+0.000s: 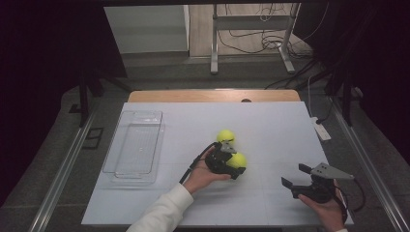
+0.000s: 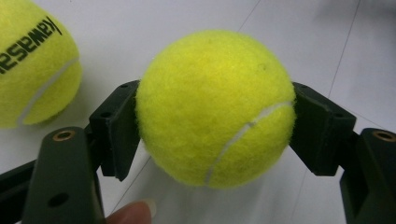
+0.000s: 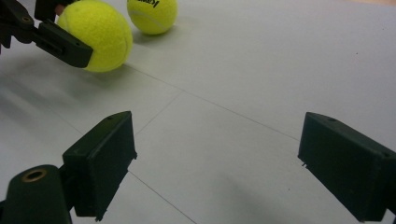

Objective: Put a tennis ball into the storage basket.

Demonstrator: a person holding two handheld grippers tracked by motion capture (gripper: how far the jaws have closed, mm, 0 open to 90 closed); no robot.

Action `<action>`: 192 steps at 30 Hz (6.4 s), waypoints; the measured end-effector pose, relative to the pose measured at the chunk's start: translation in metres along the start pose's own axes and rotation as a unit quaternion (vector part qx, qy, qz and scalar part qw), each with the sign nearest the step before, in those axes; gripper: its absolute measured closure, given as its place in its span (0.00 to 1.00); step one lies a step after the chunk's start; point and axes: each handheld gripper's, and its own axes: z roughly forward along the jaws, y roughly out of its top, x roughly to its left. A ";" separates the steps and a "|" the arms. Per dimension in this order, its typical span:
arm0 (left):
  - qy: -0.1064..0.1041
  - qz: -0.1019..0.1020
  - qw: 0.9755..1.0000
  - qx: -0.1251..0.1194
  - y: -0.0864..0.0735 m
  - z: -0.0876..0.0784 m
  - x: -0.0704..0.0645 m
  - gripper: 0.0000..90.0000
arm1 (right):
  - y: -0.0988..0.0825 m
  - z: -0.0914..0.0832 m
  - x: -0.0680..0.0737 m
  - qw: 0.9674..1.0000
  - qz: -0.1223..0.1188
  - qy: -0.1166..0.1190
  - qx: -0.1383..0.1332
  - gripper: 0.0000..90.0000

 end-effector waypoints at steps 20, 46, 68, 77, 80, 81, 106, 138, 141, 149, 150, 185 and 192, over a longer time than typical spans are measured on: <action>0.004 0.000 0.999 -0.040 0.003 -0.027 -0.001 0.30 | 0.000 -0.001 0.000 1.000 0.000 -0.002 0.000 0.12; 0.008 0.003 0.997 -0.076 0.009 -0.053 0.000 0.30 | 0.000 -0.002 0.001 1.000 -0.001 -0.004 -0.002 0.13; 0.017 -0.001 0.994 -0.104 0.012 -0.075 0.002 0.30 | 0.000 -0.003 0.001 1.000 -0.001 -0.004 -0.002 0.13; 0.023 -0.002 0.993 -0.116 0.013 -0.084 0.004 0.30 | 0.000 -0.004 0.002 1.000 -0.001 -0.006 -0.004 0.13; 0.024 -0.002 0.993 -0.118 0.014 -0.086 0.005 0.30 | 0.000 -0.004 0.002 1.000 -0.001 -0.005 -0.003 0.13; 0.025 -0.004 0.992 -0.121 0.014 -0.088 0.005 0.30 | 0.000 -0.004 0.002 1.000 0.000 -0.005 -0.003 0.13; 0.041 -0.020 0.988 -0.151 0.014 -0.110 0.016 0.30 | -0.001 -0.004 0.001 1.000 0.000 -0.006 -0.003 0.13; 0.070 -0.032 0.981 -0.181 0.011 -0.138 0.028 0.30 | -0.001 -0.004 0.002 1.000 -0.001 -0.008 -0.003 0.13; 0.072 -0.032 0.980 -0.183 0.011 -0.140 0.029 0.30 | -0.001 -0.004 0.001 1.000 -0.002 -0.008 -0.003 0.13; 0.077 -0.038 0.978 -0.191 0.009 -0.148 0.033 0.30 | -0.001 -0.004 0.002 1.000 -0.002 -0.008 -0.003 0.13; 0.078 -0.039 0.977 -0.193 0.009 -0.149 0.033 0.30 | -0.001 -0.004 0.002 1.000 -0.002 -0.008 -0.003 0.13; 0.105 -0.060 0.967 -0.224 0.001 -0.177 0.048 0.30 | -0.001 -0.004 0.002 1.000 0.000 -0.010 -0.003 0.13; 0.110 -0.063 0.966 -0.226 -0.001 -0.180 0.051 0.30 | -0.001 -0.004 0.002 1.000 -0.001 -0.010 -0.003 0.13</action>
